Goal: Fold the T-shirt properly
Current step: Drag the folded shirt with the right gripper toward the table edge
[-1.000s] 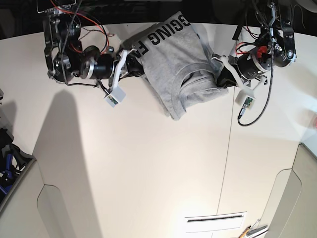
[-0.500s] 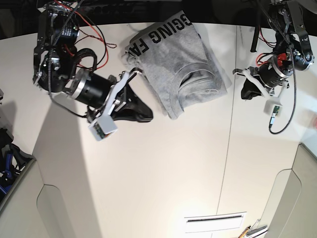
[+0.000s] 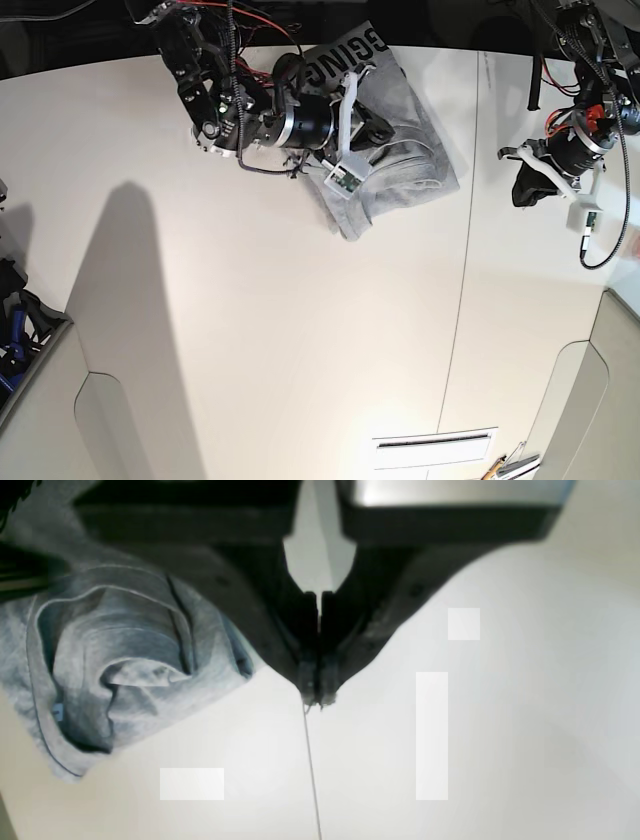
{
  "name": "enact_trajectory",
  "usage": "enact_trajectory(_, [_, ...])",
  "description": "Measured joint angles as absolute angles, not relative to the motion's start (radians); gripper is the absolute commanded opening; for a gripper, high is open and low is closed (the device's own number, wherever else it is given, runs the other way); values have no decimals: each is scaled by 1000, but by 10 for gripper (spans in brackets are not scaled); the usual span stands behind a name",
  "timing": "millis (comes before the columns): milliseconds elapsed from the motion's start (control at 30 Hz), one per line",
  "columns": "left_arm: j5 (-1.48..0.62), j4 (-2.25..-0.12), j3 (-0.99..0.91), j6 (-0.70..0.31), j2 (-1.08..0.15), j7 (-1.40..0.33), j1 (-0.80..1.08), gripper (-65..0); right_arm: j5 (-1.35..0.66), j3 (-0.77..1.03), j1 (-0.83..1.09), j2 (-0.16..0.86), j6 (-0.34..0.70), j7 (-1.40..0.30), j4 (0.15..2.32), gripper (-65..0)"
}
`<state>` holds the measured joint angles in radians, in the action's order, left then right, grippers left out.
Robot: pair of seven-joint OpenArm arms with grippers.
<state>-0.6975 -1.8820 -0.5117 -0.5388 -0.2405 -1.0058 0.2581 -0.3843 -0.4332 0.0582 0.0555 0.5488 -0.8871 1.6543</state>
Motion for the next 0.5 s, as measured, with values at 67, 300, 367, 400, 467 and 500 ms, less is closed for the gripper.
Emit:
enact_trajectory(67, [-698, -1882, -512, -539, -241, -1006, 260, -650, -352, -413, 59, 55, 530, -886, 1591, -650])
enact_trajectory(300, [-697, -1882, -512, -539, -239, -1006, 263, -650, -349, -161, 55, 87, 448, -880, 1573, -650])
enact_trajectory(367, [-698, -1882, -512, -539, -238, -1007, 263, -650, -350, -64, 54, 117, 448, -880, 1574, -650])
enact_trajectory(400, [-698, -1882, -512, -539, -238, -1007, 263, -650, -351, -20, 52, 134, 448, -886, 1574, -650])
enact_trajectory(467, [-701, -1882, -512, -539, -238, -1007, 263, -650, -374, 56, 52, 170, 445, -907, 1575, -650])
enact_trajectory(500, [-701, -1882, -512, -539, -238, -1007, 263, -650, -388, 85, 52, 189, 445, -918, 1575, -650])
